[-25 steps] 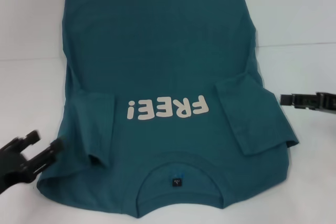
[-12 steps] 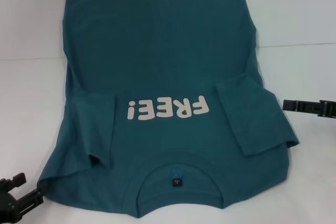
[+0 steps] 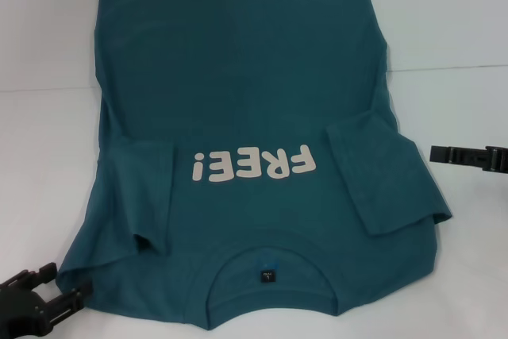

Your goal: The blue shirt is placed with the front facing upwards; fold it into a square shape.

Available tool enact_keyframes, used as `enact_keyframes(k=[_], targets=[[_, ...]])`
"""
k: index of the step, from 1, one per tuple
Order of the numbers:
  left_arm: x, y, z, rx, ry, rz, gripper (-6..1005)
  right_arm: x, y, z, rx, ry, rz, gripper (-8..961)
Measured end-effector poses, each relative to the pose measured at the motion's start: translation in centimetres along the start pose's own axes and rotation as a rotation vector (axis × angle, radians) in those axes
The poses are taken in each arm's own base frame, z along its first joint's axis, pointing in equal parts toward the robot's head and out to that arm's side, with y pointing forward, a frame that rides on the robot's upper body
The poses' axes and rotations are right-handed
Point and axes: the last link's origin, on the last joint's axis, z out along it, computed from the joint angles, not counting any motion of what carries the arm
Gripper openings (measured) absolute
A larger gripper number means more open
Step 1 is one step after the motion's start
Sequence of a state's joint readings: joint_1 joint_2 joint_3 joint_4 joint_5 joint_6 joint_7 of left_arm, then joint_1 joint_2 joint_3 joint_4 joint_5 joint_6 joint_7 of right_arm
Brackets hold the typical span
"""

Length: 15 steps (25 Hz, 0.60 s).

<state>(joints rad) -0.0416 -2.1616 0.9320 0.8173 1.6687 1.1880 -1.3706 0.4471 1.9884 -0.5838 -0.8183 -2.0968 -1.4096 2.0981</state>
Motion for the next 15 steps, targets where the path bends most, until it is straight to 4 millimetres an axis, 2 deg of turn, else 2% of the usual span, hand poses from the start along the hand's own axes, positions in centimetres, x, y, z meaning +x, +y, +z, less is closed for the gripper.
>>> enact_keyframes(k=[5,15], targets=[[-0.1,-0.4,1.2,0.017,-0.052,0.032,730,0.0,0.0,0.0,-0.001,0.002,0.0,681],[0.1,-0.6,1.3,0.032,-0.049,0.047,721,0.2,0.1,0.1,-0.007,0.005,0.015,679]])
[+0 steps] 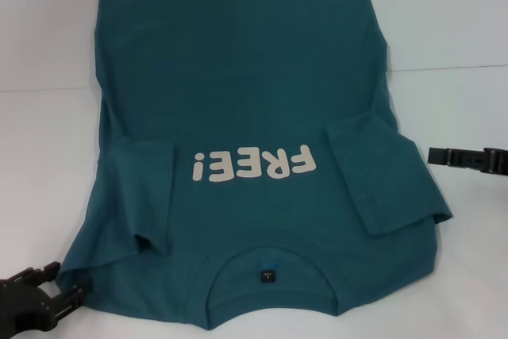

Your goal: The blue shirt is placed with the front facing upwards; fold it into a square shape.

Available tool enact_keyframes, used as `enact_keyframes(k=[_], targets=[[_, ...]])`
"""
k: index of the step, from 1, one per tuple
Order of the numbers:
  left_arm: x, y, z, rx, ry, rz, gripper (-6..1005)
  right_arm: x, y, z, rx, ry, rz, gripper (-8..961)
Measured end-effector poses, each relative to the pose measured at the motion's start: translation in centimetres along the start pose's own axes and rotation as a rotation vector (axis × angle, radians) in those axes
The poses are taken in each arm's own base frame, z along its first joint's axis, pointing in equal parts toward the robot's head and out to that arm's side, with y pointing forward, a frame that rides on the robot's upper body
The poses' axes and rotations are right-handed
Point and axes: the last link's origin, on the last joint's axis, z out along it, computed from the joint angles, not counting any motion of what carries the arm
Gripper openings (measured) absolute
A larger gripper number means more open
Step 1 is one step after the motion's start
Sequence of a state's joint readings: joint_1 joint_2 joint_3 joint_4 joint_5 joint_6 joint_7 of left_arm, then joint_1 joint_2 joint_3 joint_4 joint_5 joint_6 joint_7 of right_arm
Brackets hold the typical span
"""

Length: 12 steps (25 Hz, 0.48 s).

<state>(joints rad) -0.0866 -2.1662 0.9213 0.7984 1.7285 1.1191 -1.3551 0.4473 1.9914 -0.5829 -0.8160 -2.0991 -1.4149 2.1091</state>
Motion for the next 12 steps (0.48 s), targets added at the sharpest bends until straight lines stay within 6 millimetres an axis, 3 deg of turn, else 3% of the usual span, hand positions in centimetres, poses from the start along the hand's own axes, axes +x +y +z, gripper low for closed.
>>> enact_keyframes(k=[2,12], targets=[[0.08,0.02,0.06,-0.001,0.002,0.014,718,0.0,0.04,0.05,-0.001,0.0,0.002,679],[0.18,-0.07,0.44,0.02,0.005,0.027,353,0.13,-0.05,-0.14,-0.001,0.003,0.028,677]])
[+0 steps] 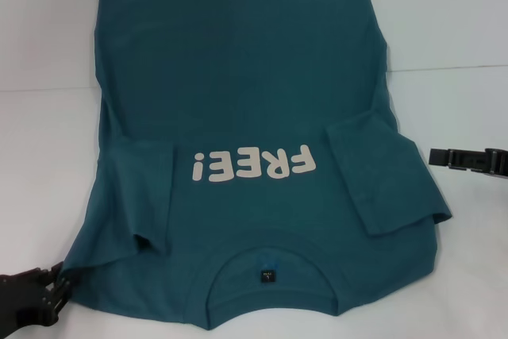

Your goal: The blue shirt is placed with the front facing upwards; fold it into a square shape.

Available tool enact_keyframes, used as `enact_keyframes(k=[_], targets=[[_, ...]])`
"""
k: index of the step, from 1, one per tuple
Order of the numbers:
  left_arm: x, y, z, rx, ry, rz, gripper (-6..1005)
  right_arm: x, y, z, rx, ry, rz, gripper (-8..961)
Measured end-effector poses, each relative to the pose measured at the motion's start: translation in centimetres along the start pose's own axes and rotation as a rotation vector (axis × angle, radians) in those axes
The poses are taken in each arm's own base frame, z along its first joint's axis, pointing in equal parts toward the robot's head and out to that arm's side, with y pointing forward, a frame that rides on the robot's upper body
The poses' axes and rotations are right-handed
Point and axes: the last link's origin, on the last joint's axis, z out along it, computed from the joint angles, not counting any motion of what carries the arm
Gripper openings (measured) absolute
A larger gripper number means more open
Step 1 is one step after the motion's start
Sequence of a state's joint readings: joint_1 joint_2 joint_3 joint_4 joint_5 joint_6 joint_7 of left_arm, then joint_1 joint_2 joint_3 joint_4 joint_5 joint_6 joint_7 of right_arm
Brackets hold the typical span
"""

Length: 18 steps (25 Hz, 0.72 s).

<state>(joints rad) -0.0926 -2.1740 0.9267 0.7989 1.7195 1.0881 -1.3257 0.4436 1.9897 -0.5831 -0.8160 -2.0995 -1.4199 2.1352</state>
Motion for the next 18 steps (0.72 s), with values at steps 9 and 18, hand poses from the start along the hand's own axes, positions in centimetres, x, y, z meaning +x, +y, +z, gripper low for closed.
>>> enact_keyframes(k=[9,18], targets=[[0.5,0.3,-0.2,-0.031,0.033,-0.014,144,0.0,0.2,-0.3,-0.014,0.011,0.014,677],[2.1,1.2,-1.0,-0.129,0.096,-0.027,-1,-2.5,0.5,-2.2,0.042,0.246,0.12,681]])
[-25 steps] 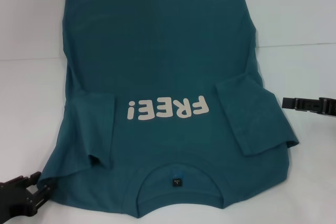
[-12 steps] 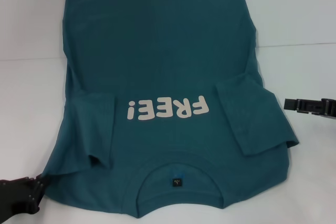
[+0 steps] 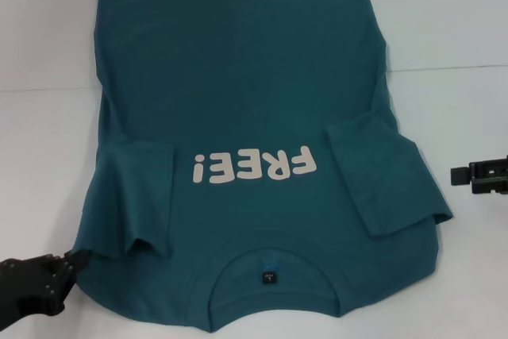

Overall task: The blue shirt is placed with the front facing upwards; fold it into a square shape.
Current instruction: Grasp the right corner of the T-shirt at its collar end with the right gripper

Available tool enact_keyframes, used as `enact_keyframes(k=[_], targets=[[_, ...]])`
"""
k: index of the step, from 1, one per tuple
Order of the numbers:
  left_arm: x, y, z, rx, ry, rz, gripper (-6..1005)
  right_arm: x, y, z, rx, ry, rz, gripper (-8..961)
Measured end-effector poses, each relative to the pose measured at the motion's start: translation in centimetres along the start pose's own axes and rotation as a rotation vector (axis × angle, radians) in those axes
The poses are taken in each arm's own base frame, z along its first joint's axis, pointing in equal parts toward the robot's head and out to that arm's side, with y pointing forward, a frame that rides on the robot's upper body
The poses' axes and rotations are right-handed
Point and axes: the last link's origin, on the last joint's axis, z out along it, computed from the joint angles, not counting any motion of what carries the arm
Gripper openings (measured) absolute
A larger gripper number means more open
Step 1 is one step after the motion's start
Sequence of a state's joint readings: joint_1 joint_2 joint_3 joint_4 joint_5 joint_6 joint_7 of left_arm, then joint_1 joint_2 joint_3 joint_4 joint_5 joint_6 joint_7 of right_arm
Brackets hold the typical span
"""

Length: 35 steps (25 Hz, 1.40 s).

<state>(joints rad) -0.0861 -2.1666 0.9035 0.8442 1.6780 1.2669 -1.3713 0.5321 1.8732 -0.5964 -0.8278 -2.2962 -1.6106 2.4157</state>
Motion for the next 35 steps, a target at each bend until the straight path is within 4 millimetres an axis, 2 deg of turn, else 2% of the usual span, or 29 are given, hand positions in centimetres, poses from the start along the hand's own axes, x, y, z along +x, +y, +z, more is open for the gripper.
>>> enact_keyframes(k=[6,9,15,28,35], targets=[[0.4,0.0,0.5,-0.018,-0.008,0.019,-1,-0.8,0.8,0.2,0.038,0.085,0.004,683],[0.6,0.1,0.7,-0.025,-0.004,0.02,-1,-0.9,0.6,1.0,0.1,0.131,-0.011,768],[0.9,0.1,1.2,-0.036,-0.003,0.028,-1,-0.5,0.5,3.0,0.17,0.172,-0.037,841],[1.0,0.3,1.3,-0.04,0.007,0.018,-1,-0.8,0.3,3.6,0.189,0.158,-0.087,836],[1.1,0.3,1.5,-0.045,0.01,0.023,0,0.0,0.1,4.7,0.178,0.166,-0.057,834]])
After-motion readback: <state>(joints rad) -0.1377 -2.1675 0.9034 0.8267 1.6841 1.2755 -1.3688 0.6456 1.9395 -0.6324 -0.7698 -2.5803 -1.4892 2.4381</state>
